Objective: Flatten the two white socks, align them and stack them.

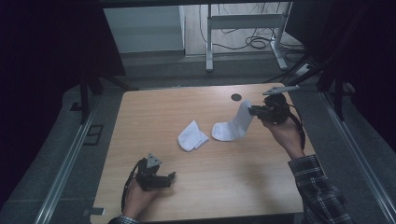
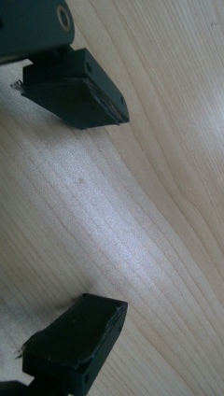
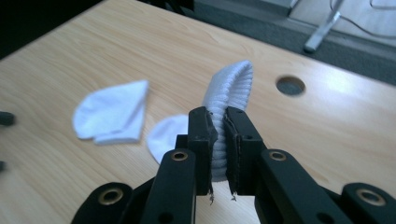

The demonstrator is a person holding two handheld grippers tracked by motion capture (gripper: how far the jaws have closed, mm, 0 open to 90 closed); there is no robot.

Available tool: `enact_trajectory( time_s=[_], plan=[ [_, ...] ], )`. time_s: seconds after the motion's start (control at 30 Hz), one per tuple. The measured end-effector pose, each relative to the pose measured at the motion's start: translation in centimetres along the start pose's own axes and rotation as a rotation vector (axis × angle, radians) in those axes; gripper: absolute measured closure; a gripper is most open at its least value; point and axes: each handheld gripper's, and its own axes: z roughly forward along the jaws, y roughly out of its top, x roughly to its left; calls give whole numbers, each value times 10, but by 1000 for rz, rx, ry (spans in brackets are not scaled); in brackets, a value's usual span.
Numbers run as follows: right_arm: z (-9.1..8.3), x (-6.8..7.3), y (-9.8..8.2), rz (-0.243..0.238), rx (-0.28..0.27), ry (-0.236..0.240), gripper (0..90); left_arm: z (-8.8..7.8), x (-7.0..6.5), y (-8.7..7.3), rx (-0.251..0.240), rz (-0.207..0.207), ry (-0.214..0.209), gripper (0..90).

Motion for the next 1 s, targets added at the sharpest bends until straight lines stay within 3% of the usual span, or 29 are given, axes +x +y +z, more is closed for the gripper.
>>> enact_trajectory(
  time_s=[0.47, 0.73, 0.8, 0.9, 1.0],
  plan=[
    [7, -56, -77, 123, 77, -81, 800, 0, -1, 0, -1, -11, 3, 99],
    [15, -76, -124, 174, 142, -121, 770, 0, 0, 0, -2, -4, 2, 100],
    [18, -80, -134, 184, 155, -130, 742, 0, 0, 0, -1, -4, 2, 100],
    [24, -85, -147, 203, 185, -134, 625, 0, 0, 0, 2, -1, 2, 100],
    [25, -90, -158, 222, 167, -144, 548, 1, -1, 2, 5, -12, 6, 102]
  ],
)
